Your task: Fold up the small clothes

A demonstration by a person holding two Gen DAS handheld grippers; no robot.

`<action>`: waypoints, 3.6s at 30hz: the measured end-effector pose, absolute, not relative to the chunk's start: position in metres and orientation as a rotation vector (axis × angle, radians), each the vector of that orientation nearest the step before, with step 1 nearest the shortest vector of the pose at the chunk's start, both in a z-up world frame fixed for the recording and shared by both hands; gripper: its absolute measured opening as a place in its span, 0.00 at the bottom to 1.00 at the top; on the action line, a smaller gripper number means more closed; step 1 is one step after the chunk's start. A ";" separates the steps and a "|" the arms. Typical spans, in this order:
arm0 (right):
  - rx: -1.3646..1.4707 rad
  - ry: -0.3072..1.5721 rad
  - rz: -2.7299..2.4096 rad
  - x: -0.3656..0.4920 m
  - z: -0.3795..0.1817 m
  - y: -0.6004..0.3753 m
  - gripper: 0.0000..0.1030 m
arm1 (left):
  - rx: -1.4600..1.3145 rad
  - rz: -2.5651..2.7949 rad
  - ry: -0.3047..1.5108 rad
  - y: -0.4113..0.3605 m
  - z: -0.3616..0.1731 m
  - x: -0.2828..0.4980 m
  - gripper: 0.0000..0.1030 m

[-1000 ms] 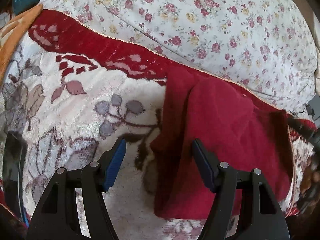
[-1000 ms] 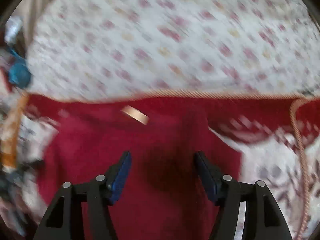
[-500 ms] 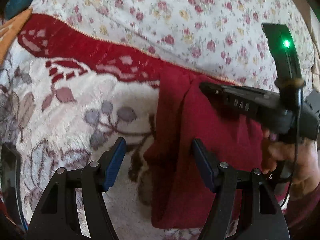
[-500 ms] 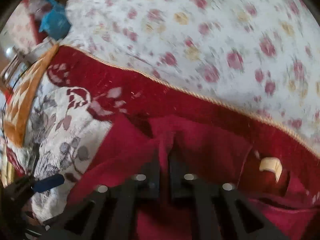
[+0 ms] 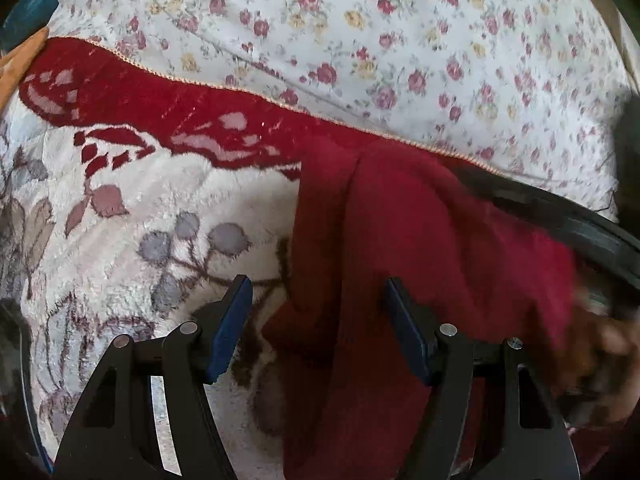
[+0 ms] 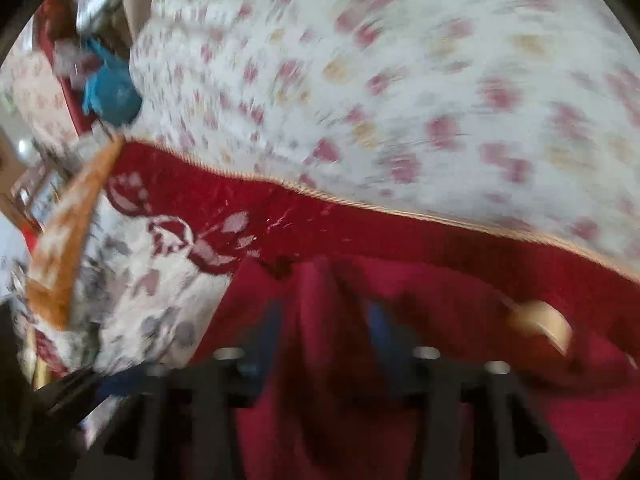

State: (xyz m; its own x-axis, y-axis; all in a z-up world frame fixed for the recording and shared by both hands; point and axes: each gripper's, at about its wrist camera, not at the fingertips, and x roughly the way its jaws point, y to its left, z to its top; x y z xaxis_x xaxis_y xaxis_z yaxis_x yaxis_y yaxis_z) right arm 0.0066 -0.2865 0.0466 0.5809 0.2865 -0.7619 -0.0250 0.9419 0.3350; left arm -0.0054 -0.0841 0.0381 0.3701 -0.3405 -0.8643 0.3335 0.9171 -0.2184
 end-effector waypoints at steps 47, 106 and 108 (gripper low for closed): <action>0.257 0.964 0.095 -0.013 0.046 -0.289 0.42 | -0.016 -0.389 1.064 -0.064 0.048 -0.010 0.70; 0.332 1.052 0.210 0.032 0.036 -0.259 0.27 | -0.222 -0.671 1.141 -0.079 0.041 -0.012 0.33; 0.380 1.043 0.219 0.028 0.042 -0.264 0.27 | -0.232 -0.709 1.118 -0.079 0.049 -0.015 0.32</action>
